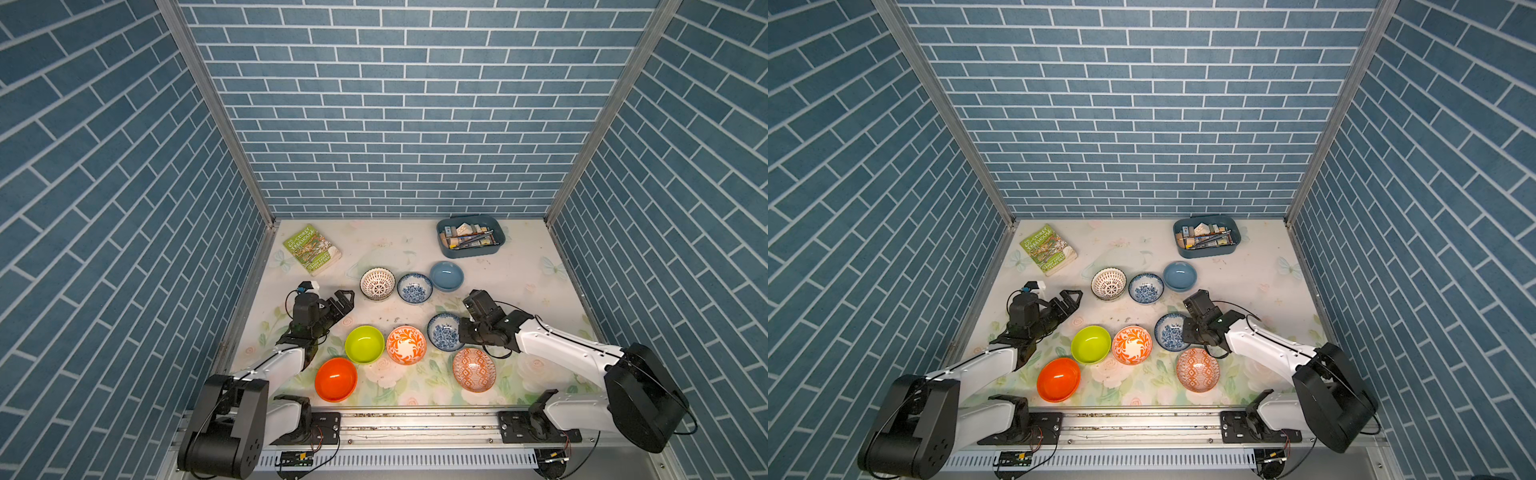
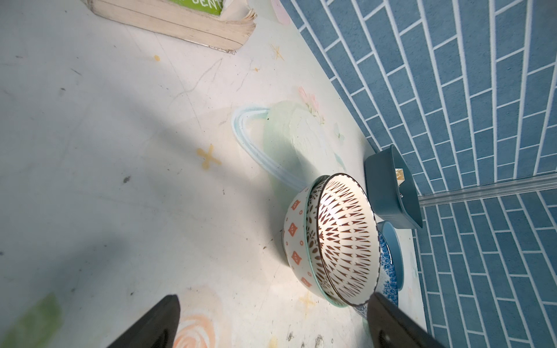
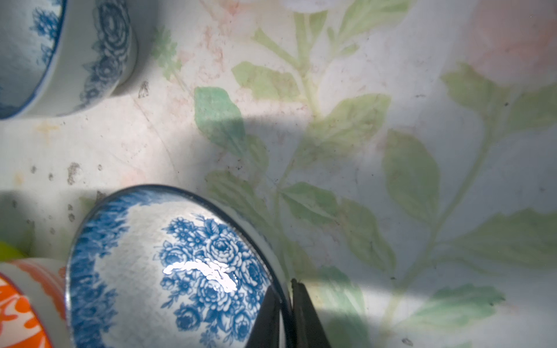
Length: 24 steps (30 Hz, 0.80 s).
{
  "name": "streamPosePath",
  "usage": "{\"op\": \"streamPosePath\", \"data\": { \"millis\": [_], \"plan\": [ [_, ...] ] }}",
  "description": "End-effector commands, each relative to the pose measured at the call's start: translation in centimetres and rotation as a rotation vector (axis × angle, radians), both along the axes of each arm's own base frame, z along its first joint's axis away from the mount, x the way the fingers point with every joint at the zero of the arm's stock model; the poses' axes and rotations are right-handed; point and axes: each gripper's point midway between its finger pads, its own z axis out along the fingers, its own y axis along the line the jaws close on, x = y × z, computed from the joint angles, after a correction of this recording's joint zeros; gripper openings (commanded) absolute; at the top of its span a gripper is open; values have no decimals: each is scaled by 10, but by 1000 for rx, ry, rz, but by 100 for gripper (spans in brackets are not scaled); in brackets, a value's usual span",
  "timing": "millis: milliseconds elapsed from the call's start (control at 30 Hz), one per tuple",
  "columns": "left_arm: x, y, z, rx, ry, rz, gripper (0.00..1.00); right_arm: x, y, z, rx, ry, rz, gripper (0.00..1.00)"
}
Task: Stack the bowls
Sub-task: Pick up the bowl from the center of the board.
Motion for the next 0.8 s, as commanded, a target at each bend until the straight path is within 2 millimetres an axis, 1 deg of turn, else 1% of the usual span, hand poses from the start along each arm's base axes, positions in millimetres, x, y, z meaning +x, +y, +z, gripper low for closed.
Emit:
{"op": "streamPosePath", "data": {
  "millis": [0,167,300,400,467,600,733,767],
  "plan": [
    [6,1,9,0,-31,0,100,3,-1,3,-13,0,-21,1],
    [7,1,10,0,-34,0,100,9,-3,14,-27,-22,-28,0],
    [7,1,10,0,-33,-2,100,18,-5,30,-23,-52,-38,0],
    [7,0,10,-1,-34,-2,100,27,0,45,-8,-77,-36,0],
    [7,0,11,-2,-38,-3,100,36,6,58,4,-100,-32,0],
    [6,0,12,-2,-42,-3,100,55,20,75,9,-126,-18,0],
    [6,0,13,-3,-47,-3,100,79,37,89,13,-150,-6,0],
    [6,0,13,-4,-48,-4,100,84,42,90,15,-149,-2,0]
  ]
}}
